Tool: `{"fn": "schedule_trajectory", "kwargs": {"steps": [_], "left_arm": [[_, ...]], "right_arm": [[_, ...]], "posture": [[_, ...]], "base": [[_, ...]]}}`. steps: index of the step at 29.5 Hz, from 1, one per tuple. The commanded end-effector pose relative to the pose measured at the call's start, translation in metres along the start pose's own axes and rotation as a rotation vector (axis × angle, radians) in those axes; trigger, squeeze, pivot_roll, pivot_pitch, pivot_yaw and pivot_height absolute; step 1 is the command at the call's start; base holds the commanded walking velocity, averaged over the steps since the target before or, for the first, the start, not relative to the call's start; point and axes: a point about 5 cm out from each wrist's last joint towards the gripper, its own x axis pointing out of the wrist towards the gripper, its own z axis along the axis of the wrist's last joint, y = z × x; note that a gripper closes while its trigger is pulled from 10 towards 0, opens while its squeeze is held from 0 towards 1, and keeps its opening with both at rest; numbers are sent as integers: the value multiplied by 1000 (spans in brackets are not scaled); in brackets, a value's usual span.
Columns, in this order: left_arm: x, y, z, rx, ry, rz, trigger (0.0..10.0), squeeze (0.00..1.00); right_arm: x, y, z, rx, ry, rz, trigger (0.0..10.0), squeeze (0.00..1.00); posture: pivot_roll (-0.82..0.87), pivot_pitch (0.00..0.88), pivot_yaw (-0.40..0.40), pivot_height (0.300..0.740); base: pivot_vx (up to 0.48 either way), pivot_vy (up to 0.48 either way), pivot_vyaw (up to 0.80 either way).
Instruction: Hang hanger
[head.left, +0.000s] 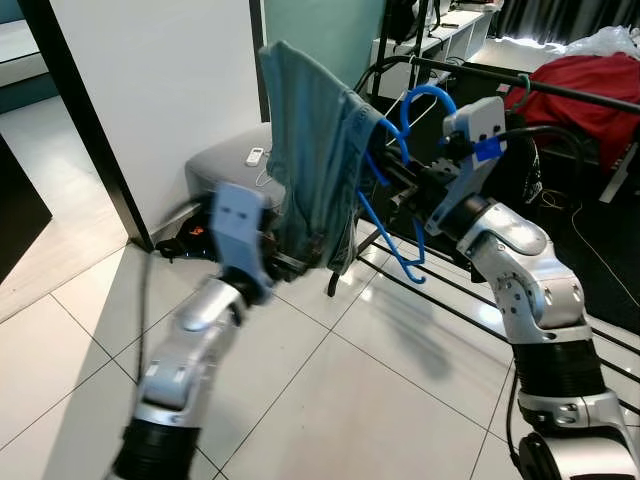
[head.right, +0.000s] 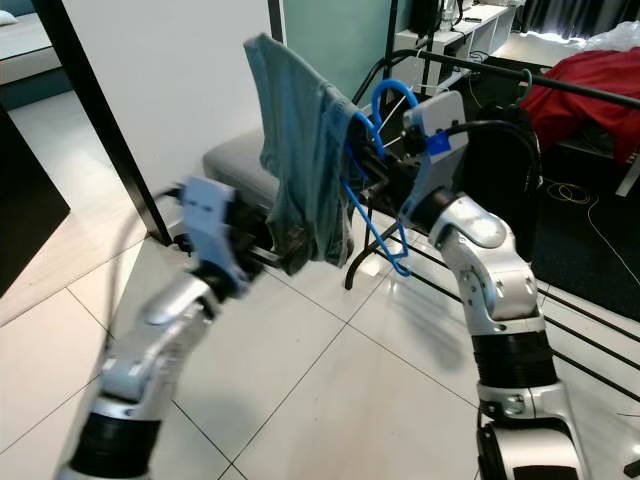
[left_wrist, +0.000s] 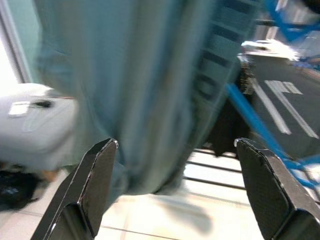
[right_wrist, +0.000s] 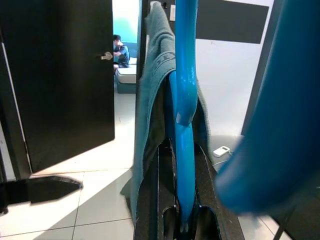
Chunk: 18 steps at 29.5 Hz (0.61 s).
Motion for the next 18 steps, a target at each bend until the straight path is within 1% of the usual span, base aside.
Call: {"fn": "schedule_trajectory", "kwargs": {"steps": [1,5,7,8,9,10,12,16,18], "left_arm": [[1,7,0,-4,10,76,10000,0],[4,17,9,21,-24,146,10000,0],[4,17,9,21,-24,146,10000,0],[3,17,11,32,-26,171,10000,0],[3,17,11,32,-26,171,10000,0],[3,16,10,34,-25,177,10000,0],[3,15,10,33,-25,175,10000,0],[6,6,9,30,-31,161,10000,0],[6,5,8,30,-32,157,10000,0]], "right_arm": [[2,6,2,19,-20,31,0,0],[3,14,-2,38,-15,64,0,0],[3,14,-2,38,-15,64,0,0],[4,17,-3,45,-16,74,0,0],[4,17,-3,45,-16,74,0,0],[5,21,-4,56,-16,91,0,0],[5,23,-4,61,-16,100,0,0],[5,31,-6,76,-10,141,0,0],[5,33,-7,79,-8,150,0,0]], "posture": [[-69,30,22,740],[-70,23,25,740],[-70,23,25,740],[-70,18,25,740],[-70,18,25,740],[-72,15,24,740],[-72,15,24,740],[-74,9,21,740],[-75,8,20,740]], "base": [[0,0,0],[0,0,0],[0,0,0],[0,0,0],[0,0,0],[0,0,0],[0,0,0],[0,0,0],[0,0,0]]}}
